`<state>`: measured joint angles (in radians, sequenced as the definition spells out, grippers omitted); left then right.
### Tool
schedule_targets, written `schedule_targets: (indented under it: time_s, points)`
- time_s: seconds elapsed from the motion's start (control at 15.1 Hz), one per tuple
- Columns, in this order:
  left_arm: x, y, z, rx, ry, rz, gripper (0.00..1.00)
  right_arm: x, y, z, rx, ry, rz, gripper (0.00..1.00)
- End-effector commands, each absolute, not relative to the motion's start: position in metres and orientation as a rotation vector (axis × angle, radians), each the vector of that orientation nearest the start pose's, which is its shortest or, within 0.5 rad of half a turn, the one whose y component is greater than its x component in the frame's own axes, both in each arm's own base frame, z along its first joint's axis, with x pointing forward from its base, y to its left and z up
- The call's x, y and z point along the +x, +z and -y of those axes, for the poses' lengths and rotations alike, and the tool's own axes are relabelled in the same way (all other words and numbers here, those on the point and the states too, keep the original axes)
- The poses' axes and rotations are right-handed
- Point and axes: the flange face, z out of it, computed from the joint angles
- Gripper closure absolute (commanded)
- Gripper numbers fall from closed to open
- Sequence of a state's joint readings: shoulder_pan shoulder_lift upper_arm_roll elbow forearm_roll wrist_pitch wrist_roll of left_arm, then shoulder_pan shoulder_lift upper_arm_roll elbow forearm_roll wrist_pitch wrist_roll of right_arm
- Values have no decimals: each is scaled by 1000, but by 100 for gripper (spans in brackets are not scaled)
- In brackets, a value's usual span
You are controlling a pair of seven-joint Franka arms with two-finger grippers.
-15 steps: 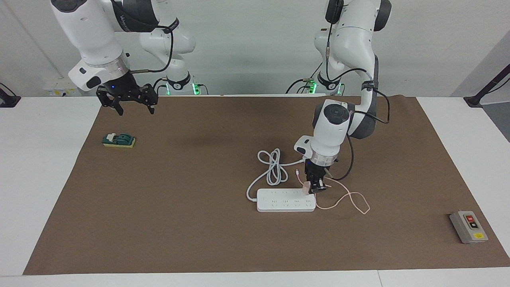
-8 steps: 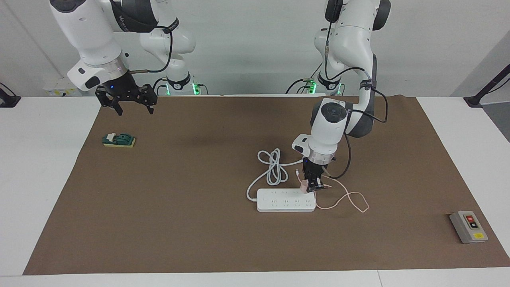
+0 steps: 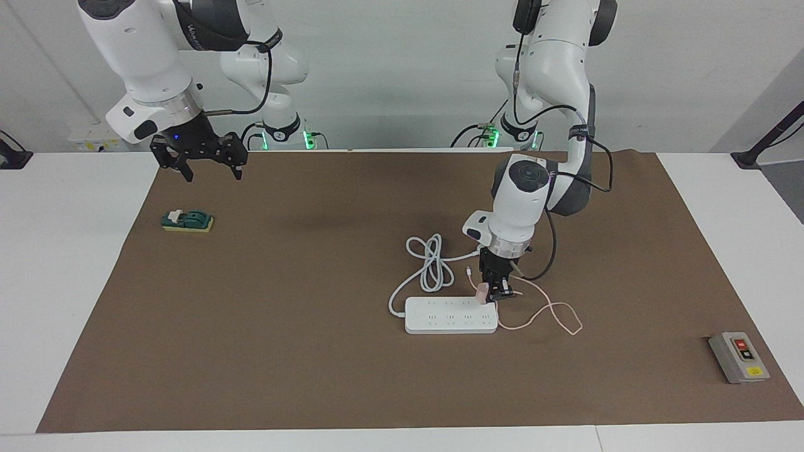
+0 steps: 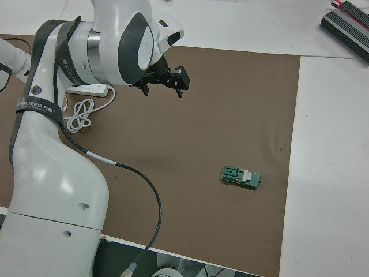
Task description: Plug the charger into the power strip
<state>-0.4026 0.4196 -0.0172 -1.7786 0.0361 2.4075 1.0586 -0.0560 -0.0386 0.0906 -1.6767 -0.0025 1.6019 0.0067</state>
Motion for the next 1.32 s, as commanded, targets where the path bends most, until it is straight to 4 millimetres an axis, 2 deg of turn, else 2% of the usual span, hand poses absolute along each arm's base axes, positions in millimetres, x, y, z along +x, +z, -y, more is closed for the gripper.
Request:
schedule_targets:
  time_s: [0.0, 0.4, 0.6, 0.79, 0.99, 1.26]
  points:
    - [605, 334, 270, -2216, -289, -2064, 100, 538, 599, -18, -3154, 75, 15, 0]
    - [606, 333, 270, -2174, -258, -2077, 100, 537, 601, -17, -3154, 70, 15, 0]
    - [606, 331, 275, -2182, -170, -2098, 100, 536, 603, -18, -3155, 65, 17, 0]
    - [617, 336, 280, -2208, -101, -2107, 100, 536, 603, -18, -3155, 65, 17, 0]
    - [628, 337, 279, -2247, -103, -2101, 100, 536, 603, -17, -3155, 68, 15, 0]
    - [627, 333, 285, -2237, -120, -2104, 100, 536, 602, -17, -3155, 70, 15, 0]
